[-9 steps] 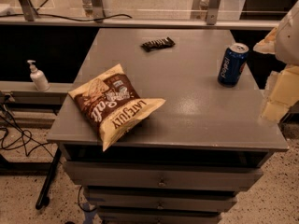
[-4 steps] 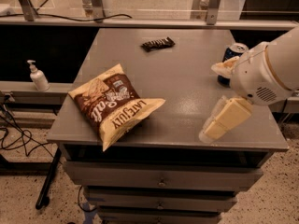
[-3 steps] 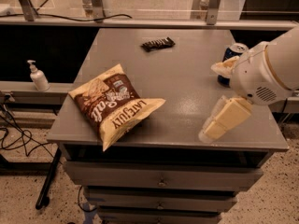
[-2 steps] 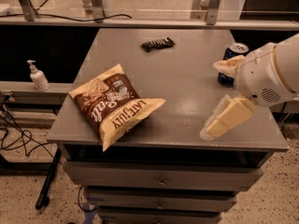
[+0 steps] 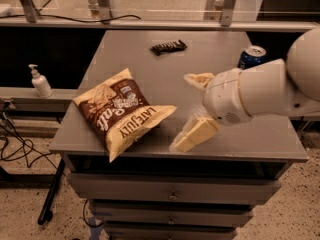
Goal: Move brown chip bag near pepsi can
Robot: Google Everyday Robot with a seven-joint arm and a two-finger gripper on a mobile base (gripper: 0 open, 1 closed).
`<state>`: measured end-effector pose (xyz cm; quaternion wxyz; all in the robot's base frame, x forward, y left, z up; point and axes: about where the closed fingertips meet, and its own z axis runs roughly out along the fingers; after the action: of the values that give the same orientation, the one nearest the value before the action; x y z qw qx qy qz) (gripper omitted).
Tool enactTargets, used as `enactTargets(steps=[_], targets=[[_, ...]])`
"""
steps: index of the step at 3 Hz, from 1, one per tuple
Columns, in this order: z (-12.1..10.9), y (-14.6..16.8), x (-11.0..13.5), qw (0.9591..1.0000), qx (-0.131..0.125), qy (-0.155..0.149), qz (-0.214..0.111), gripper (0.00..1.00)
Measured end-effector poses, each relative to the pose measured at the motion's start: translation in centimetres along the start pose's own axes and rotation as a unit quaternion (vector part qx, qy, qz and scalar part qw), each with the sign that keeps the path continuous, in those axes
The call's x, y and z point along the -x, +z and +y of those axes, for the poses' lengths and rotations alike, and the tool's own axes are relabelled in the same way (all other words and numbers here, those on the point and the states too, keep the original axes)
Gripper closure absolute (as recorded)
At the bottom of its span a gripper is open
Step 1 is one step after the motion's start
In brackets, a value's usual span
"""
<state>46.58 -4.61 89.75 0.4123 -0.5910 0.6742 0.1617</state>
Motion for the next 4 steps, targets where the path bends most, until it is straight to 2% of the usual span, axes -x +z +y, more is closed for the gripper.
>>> enactTargets(steps=[1,2,3,4], targets=[[1.6,5.0,1.2,0.9988,0.023,-0.021,-0.037,0.0],[1.7,8.6,3.0,0.9966,0.03,-0.034,-0.069,0.18],[1.2,9.9,3.3,0.9954,0.025,-0.038,-0.084,0.41],[0.1,8.8,2.6,0.9958,0.007,-0.04,-0.081,0.65]])
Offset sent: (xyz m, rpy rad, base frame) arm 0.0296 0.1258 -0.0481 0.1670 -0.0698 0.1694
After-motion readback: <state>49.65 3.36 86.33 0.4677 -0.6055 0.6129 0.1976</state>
